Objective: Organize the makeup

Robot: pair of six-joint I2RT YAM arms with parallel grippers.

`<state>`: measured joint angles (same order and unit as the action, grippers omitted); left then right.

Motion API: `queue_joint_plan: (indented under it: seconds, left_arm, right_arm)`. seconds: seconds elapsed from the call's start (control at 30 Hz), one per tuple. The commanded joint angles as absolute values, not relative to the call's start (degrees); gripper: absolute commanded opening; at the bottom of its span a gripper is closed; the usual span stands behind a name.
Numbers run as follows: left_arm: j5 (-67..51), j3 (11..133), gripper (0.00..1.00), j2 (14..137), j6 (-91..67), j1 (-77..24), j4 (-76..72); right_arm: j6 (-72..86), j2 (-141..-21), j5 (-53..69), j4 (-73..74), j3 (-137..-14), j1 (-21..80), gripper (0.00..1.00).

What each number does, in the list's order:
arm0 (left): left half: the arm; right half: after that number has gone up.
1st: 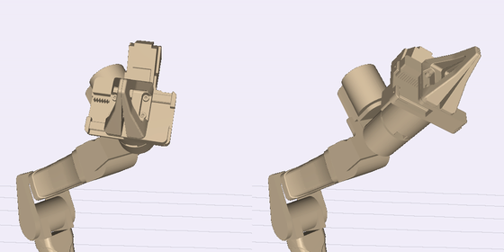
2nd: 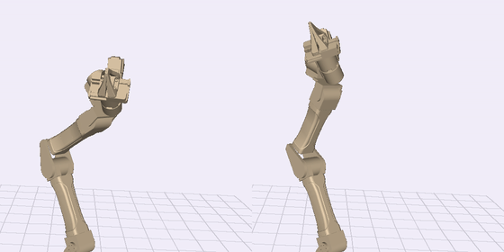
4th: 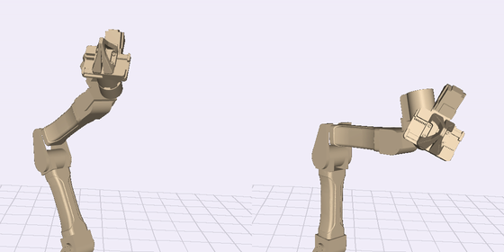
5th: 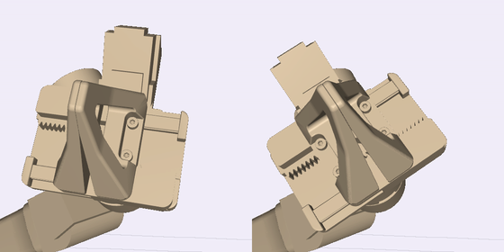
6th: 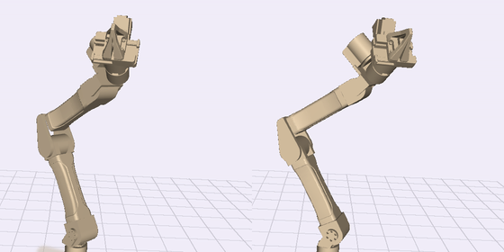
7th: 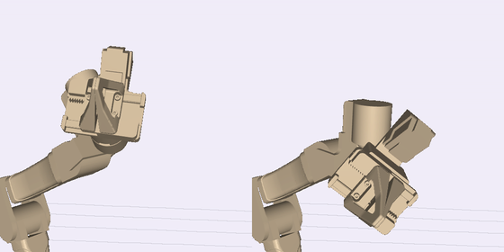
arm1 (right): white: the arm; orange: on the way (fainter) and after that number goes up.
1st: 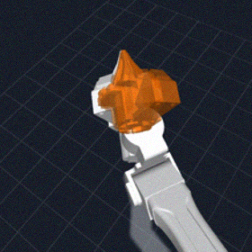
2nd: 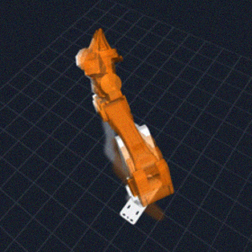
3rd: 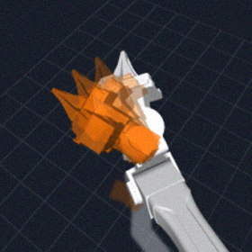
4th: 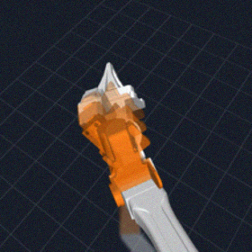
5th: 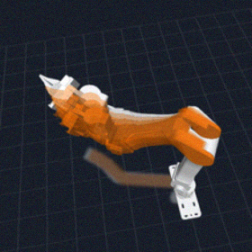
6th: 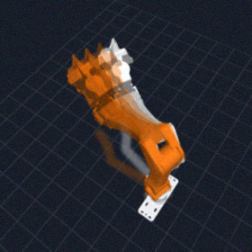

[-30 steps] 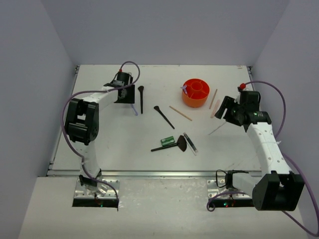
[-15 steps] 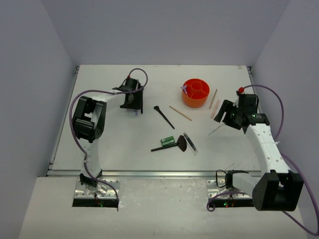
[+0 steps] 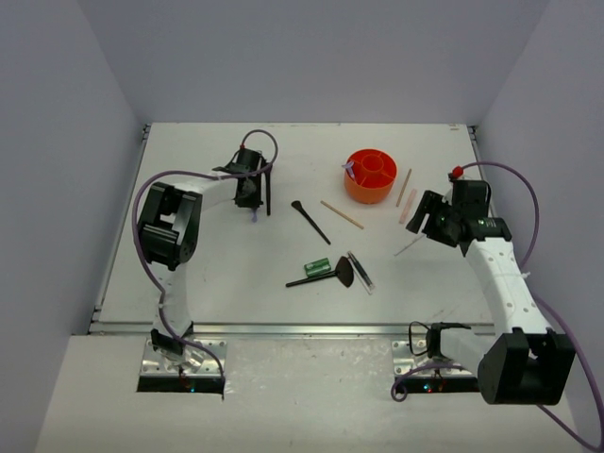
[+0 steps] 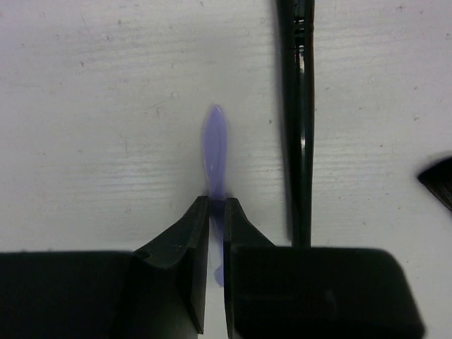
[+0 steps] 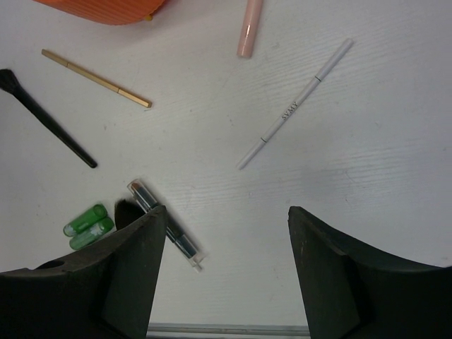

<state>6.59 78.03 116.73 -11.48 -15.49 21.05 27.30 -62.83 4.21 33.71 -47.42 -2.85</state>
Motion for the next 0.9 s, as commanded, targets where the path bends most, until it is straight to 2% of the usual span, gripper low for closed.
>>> queue_joint_plan:
  seconds: [0.0,0.2,0.4,0.63,0.7,0.73,0.8,0.87]
  left_arm:
    - [3.6,75.2,0.01,116.3,-13.7,-13.9,27.1]
    - [0.3,78.1,0.00,116.0,-16.6,-10.9,27.4]
    - [-1.2,86.8,0.00,113.3,-14.1,-10.3,18.1]
    - [-11.5,111.0,0.00,120.2,-12.5,-12.8,7.5]
    - [-14.6,113.4,0.00,121.0,-11.8,-16.5,-5.2]
    - [-16.1,112.0,0.00,120.6,-11.4,-16.8,-6.6]
    - [-21.4,102.6,0.00,118.7,-9.1,-21.7,-31.3]
    - [-24.9,100.9,0.00,120.8,-6.9,-25.0,-43.5]
  right_arm:
    - [26.4,-60.5,1.9,33.6,-48.2,-2.6,0.70]
    - [26.0,-59.6,2.2,33.5,-47.9,-2.6,0.71]
    - [26.8,-59.4,2.1,32.9,-46.3,-2.7,0.75]
    - [25.8,-63.2,5.4,32.4,-49.3,-3.4,0.79]
    - [25.9,-64.6,6.1,32.4,-49.7,-3.5,0.79]
    - [26.0,-64.6,6.2,32.4,-49.7,-3.5,0.79]
    - [26.7,-65.1,6.8,31.7,-49.2,-3.5,0.79]
    - [27.0,-64.9,6.6,31.7,-49.2,-3.5,0.78]
